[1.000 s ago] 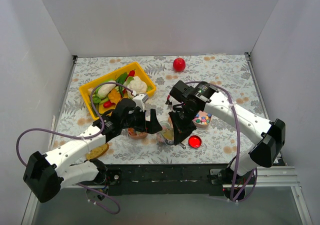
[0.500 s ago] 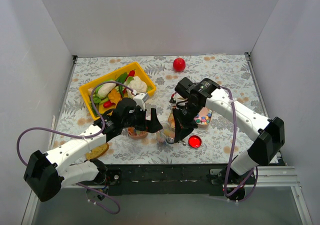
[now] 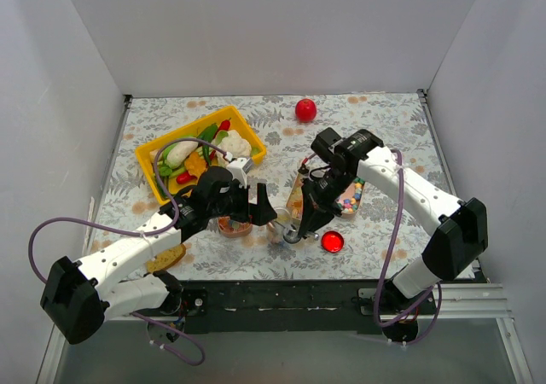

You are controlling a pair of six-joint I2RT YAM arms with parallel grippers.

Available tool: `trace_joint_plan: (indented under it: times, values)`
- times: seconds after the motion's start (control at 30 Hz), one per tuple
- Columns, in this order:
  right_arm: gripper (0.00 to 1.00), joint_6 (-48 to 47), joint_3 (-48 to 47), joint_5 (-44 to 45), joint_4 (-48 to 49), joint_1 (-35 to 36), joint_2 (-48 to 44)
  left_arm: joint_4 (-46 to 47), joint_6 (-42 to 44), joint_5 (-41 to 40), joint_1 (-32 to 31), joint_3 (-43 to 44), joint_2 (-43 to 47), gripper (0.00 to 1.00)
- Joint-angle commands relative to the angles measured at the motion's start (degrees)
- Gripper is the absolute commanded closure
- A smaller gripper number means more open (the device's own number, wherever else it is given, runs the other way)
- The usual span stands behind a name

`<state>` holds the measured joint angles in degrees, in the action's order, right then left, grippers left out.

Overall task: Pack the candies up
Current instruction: Place the fake candies in the packing bottle.

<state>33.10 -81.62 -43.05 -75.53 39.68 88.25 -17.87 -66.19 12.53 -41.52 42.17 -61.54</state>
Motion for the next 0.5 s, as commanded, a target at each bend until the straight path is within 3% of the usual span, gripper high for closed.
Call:
trace_joint_plan:
  times: [0.0, 0.17, 0.47]
  values:
    - [0.99, 1.52, -0.03, -5.99, 0.73, -1.62, -1.24, -1.29, 1.59, -0.41, -0.49, 2.03, 1.07, 0.02]
    - [0.99, 1.01, 0.68, -6.97, 0.65, -2.06, -2.03, -1.20, 1.42, -1.28, -0.41, 2.39, 1.25, 0.02]
    - [0.99, 1.08, -3.62, 0.32, 0.64, -2.41, -5.54, 0.46, 1.94, -9.19, -0.41, 11.07, -1.55, 0.02]
